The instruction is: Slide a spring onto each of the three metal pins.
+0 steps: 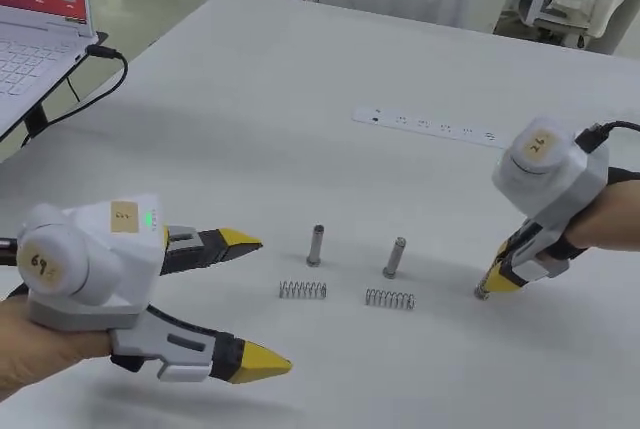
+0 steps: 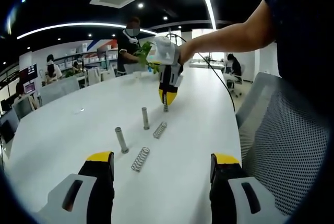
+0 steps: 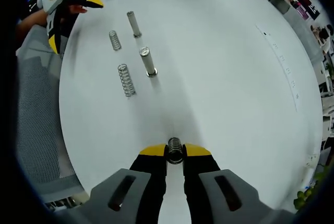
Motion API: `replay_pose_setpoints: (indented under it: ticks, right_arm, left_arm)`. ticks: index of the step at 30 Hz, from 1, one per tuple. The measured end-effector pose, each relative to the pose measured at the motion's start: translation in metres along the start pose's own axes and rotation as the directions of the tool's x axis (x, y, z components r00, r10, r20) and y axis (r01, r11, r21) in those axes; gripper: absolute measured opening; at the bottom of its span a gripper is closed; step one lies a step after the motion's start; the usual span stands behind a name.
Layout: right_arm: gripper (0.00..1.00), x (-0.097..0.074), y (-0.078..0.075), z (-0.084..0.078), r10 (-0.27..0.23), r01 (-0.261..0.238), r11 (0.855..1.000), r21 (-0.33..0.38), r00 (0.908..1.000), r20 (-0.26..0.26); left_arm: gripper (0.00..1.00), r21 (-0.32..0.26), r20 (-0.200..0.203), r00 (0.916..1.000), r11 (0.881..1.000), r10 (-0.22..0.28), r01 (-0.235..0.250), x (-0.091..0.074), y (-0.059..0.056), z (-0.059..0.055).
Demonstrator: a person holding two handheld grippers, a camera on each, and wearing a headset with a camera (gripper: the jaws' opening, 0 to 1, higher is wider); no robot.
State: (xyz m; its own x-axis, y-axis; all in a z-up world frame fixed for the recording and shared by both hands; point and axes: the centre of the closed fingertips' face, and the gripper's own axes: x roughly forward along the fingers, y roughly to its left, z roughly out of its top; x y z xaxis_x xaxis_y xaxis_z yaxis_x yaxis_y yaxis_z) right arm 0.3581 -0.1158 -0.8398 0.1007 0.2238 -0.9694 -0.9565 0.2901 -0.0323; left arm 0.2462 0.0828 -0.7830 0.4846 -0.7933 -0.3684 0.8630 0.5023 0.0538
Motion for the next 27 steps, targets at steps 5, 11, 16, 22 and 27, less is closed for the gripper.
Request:
replay_pose_setpoints:
  ticks: [5,11,16,22,27]
  right_arm:
    - [0.09,0.0061,-0.0008,-0.0019,0.002,-0.002,1.0,0.002,1.0,-0.005]
    - [0.09,0.0064,0.001,-0.0022,0.004,-0.004,1.0,0.008,1.0,-0.005]
    - [0.11,0.0068,0.0032,-0.0025,0.004,-0.004,1.0,0.012,1.0,0.001]
    - [0.13,0.0067,0.0039,-0.0039,0.002,-0.002,1.0,0.014,1.0,0.001]
    - [0.15,0.0065,0.0035,-0.0057,-0.001,0.001,1.0,0.02,1.0,0.003]
  left_arm:
    - [0.71,-0.002,-0.001,1.0,1.0,0.001,-0.001,0.0001,0.0003,-0.0003]
    - [0.71,-0.005,0.001,1.0,1.0,-0.002,0.002,0.001,-0.0007,-0.0003]
    - [0.71,-0.006,-0.001,1.0,1.0,-0.007,0.007,0.0024,-0.0019,-0.0002]
    - [0.71,-0.005,0.001,1.0,1.0,-0.01,0.01,0.0031,-0.0024,0.0011]
    - [0.7,-0.007,0.001,1.0,1.0,-0.009,0.009,0.0025,-0.0023,0.0009]
